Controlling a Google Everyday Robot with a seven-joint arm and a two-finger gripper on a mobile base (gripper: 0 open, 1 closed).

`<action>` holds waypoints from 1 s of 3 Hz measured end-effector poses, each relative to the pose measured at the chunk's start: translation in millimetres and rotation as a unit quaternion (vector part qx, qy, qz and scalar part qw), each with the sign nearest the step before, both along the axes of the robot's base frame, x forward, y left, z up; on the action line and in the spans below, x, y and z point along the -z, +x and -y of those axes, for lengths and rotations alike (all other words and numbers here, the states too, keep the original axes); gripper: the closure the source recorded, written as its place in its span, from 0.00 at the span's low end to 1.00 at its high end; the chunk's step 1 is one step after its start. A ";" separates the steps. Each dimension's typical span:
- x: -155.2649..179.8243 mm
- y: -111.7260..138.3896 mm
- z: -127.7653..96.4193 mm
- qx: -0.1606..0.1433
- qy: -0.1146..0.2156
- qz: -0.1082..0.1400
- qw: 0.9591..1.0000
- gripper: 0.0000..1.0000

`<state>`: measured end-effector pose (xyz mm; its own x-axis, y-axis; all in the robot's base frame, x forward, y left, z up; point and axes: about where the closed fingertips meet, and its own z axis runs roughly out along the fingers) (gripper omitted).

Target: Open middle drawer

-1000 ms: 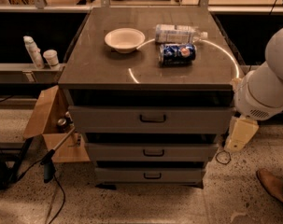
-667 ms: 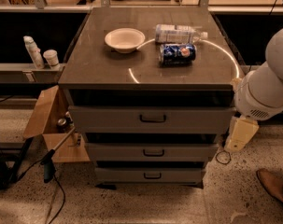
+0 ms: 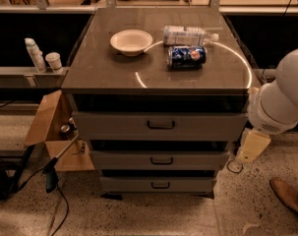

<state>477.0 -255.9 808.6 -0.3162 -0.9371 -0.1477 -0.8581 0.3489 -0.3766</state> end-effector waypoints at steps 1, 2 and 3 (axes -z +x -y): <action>19.3 7.7 11.2 0.016 -0.005 0.016 1.000 0.00; 45.2 16.9 18.7 0.002 -0.010 0.020 1.000 0.00; 70.1 23.3 21.4 -0.038 -0.012 0.014 0.999 0.00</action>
Offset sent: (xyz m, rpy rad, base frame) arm 0.0292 -0.0277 -0.0803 -0.0418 -0.0407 0.0605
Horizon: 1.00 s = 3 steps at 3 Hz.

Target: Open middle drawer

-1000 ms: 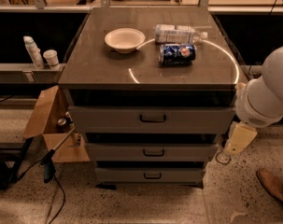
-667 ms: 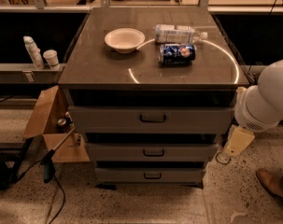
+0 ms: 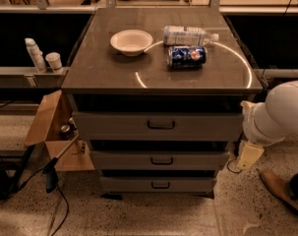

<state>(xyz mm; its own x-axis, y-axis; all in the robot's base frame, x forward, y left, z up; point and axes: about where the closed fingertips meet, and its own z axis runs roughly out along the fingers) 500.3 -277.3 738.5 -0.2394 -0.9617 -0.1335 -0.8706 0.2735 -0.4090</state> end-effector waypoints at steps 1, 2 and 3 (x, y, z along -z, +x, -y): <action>20.0 3.5 3.0 -0.042 -0.005 -0.008 0.999 0.00; 20.0 3.5 3.0 -0.042 -0.005 -0.008 0.999 0.00; 29.3 0.2 2.2 -0.056 0.002 -0.018 0.998 0.00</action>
Offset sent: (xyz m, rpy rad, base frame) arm 0.0030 -0.0027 -0.0155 -0.0025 0.0116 0.0560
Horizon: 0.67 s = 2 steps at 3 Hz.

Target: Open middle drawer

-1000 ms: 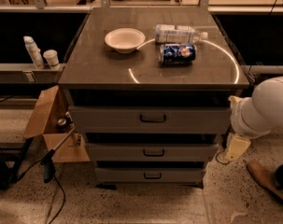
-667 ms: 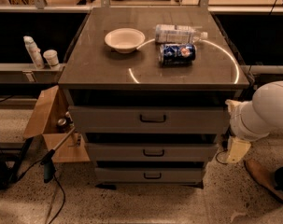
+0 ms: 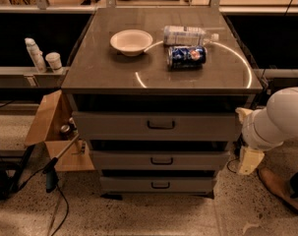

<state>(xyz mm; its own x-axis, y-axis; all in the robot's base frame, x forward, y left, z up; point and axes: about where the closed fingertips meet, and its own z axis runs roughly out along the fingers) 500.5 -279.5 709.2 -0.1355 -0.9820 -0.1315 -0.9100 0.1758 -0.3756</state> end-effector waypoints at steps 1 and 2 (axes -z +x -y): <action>14.9 -4.1 0.2 -0.015 0.008 -0.015 1.000 0.00; 31.7 -13.0 3.3 -0.011 0.043 -0.036 0.998 0.00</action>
Offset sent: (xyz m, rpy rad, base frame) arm -0.0254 -0.0055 -0.0513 0.2108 0.1272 -0.0128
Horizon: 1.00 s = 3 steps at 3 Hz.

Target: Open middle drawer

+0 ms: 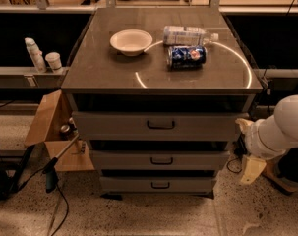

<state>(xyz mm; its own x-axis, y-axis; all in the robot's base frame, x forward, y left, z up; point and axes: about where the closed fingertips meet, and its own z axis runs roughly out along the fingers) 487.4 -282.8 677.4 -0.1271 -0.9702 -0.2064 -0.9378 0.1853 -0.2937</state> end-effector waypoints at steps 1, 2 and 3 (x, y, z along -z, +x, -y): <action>14.8 -10.0 -2.6 0.013 0.042 -0.023 0.999 0.00; 29.0 -17.7 -7.1 0.025 0.084 -0.045 0.995 0.00; 42.8 -19.9 -12.9 0.034 0.119 -0.061 0.990 0.00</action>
Offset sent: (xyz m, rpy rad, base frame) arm -0.0260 0.0110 -0.0434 0.2701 0.1410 -0.0853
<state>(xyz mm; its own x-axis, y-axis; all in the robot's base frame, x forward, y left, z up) 467.6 -270.0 634.6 -0.2283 -0.8844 -0.4071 -0.9467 0.2993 -0.1191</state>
